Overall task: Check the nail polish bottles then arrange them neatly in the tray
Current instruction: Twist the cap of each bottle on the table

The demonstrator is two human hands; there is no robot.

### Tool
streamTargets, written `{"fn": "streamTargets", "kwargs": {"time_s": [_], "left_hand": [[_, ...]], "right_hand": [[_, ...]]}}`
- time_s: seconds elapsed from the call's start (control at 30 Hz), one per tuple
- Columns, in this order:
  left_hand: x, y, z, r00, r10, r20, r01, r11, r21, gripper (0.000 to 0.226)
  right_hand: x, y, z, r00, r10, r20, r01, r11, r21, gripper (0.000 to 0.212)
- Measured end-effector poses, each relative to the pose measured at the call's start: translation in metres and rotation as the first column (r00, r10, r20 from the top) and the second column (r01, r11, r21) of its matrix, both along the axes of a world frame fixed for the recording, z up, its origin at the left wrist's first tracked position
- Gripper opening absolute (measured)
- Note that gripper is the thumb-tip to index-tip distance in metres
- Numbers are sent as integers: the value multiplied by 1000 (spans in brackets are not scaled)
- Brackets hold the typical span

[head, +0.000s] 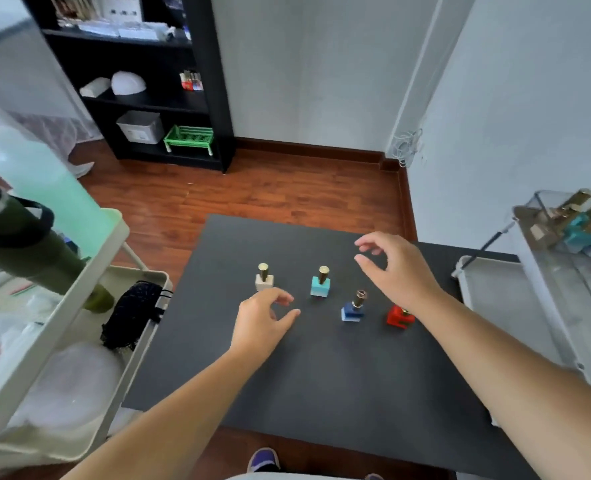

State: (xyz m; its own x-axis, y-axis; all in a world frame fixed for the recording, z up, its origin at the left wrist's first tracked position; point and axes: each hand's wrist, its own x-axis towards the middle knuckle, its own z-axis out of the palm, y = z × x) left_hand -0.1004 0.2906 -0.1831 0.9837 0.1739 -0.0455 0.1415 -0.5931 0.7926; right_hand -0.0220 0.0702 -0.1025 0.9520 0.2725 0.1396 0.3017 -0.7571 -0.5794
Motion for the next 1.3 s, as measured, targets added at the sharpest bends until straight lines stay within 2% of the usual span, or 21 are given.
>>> {"fn": "streamTargets", "kwargs": {"time_s": [0.07, 0.13, 0.23, 0.3, 0.47, 0.57, 0.7, 0.8, 0.87, 0.93, 1.03, 1.1, 1.2, 1.23, 1.3], "left_hand": [[-2, 30, -7, 992, 125, 3, -124, 992, -33, 20], [4, 52, -15, 982, 181, -50, -184, 981, -58, 26], [21, 76, -27, 984, 119, -133, -138, 979, -147, 42], [34, 81, -33, 992, 36, -125, -59, 981, -186, 48], [57, 88, -46, 992, -103, -70, 96, 991, -97, 36], [61, 89, -52, 994, -87, -59, 78, 988, -133, 23], [61, 89, -57, 997, -68, -20, 64, 984, -165, 18], [59, 88, -59, 997, -75, 6, 75, 985, -153, 15], [58, 89, -61, 996, -84, 22, 86, 986, -146, 12], [58, 90, -62, 996, -87, 31, 91, 986, -137, 12], [57, 89, -63, 996, -82, 36, 86, 987, -134, 12], [57, 89, -64, 996, -84, 39, 88, 987, -132, 11], [58, 90, -65, 995, -86, 44, 92, 987, -130, 11], [57, 90, -65, 996, -85, 41, 89, 988, -128, 12], [57, 90, -64, 996, -81, 37, 85, 988, -127, 12]], "right_hand": [[4, 36, 0, 992, 121, -27, -123, 990, -70, 21], [6, 68, -2, 971, 230, -70, -238, 958, -157, 26], [12, 110, -12, 926, 327, -188, -370, 887, -277, 36], [16, 128, -19, 907, 341, -249, -412, 845, -342, 40], [27, 153, -34, 888, 347, -301, -448, 801, -398, 32], [33, 157, -38, 882, 374, -288, -468, 768, -437, 27], [37, 163, -36, 904, 339, -260, -425, 782, -456, 21], [36, 167, -33, 914, 315, -257, -404, 764, -503, 25], [35, 168, -30, 907, 321, -271, -417, 772, -480, 31], [37, 169, -29, 888, 362, -282, -457, 751, -477, 27], [40, 170, -28, 904, 339, -263, -428, 702, -569, 21], [39, 171, -26, 912, 312, -264, -409, 719, -562, 27], [38, 172, -25, 885, 371, -282, -465, 740, -485, 22], [39, 173, -26, 886, 370, -280, -464, 725, -509, 18], [40, 175, -26, 914, 317, -253, -405, 707, -579, 25]]}}
